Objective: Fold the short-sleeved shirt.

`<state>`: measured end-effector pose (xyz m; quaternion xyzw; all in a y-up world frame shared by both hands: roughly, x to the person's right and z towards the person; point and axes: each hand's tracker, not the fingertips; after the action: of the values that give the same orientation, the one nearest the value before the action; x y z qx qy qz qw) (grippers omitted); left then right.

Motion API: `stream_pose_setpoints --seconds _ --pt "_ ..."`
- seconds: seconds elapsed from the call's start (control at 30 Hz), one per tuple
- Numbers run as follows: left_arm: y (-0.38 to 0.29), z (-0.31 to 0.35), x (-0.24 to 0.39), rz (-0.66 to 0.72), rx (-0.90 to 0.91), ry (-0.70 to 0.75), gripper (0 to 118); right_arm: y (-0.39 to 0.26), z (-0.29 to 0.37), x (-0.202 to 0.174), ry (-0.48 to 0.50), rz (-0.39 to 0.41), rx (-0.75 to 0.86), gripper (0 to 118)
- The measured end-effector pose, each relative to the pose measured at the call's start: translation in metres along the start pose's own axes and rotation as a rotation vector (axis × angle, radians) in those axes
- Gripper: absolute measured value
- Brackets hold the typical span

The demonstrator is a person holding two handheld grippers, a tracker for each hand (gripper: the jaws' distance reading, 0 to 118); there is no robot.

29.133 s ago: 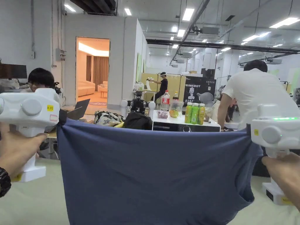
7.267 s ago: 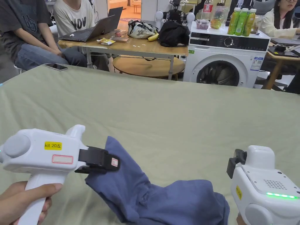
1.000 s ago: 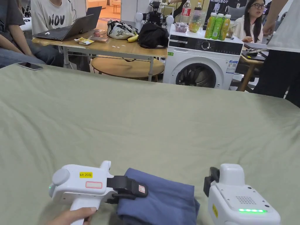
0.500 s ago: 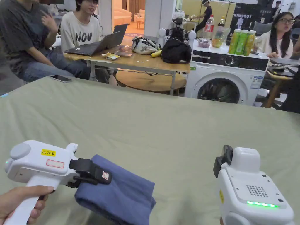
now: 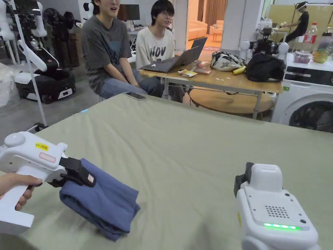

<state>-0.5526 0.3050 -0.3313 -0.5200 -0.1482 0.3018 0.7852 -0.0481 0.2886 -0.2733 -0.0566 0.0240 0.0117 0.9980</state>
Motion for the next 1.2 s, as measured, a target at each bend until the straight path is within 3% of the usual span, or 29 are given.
stream_pose_setpoints --seconds 0.4,0.53,0.63,0.67,0.77,0.83,1.03,1.2 --pt "0.035 0.031 -0.054 -0.009 -0.073 0.370 19 -0.013 -0.016 -0.040 0.071 0.034 -0.055 0" --pt "0.038 0.026 -0.073 0.031 -0.053 0.348 19 -0.018 -0.018 -0.040 0.074 0.041 -0.068 0" --pt "0.032 0.018 -0.076 0.010 -0.057 0.409 19 -0.020 -0.021 -0.039 0.070 0.043 -0.085 0" --pt "0.031 0.016 -0.077 0.013 -0.054 0.417 22 -0.020 -0.021 -0.038 0.071 0.040 -0.088 0" --pt "0.030 0.014 -0.079 0.022 -0.043 0.437 50 -0.022 -0.021 -0.036 0.075 0.030 -0.095 0" --pt "0.038 0.017 -0.085 -0.010 -0.019 0.519 52 -0.022 -0.020 -0.035 0.075 0.032 -0.097 0" --pt "0.042 0.044 -0.076 -0.030 0.125 0.577 54 -0.021 -0.016 -0.028 0.077 0.027 -0.097 0" --pt "0.029 0.035 -0.044 -0.139 0.244 0.466 54 -0.020 -0.012 -0.016 0.058 0.026 -0.094 0"
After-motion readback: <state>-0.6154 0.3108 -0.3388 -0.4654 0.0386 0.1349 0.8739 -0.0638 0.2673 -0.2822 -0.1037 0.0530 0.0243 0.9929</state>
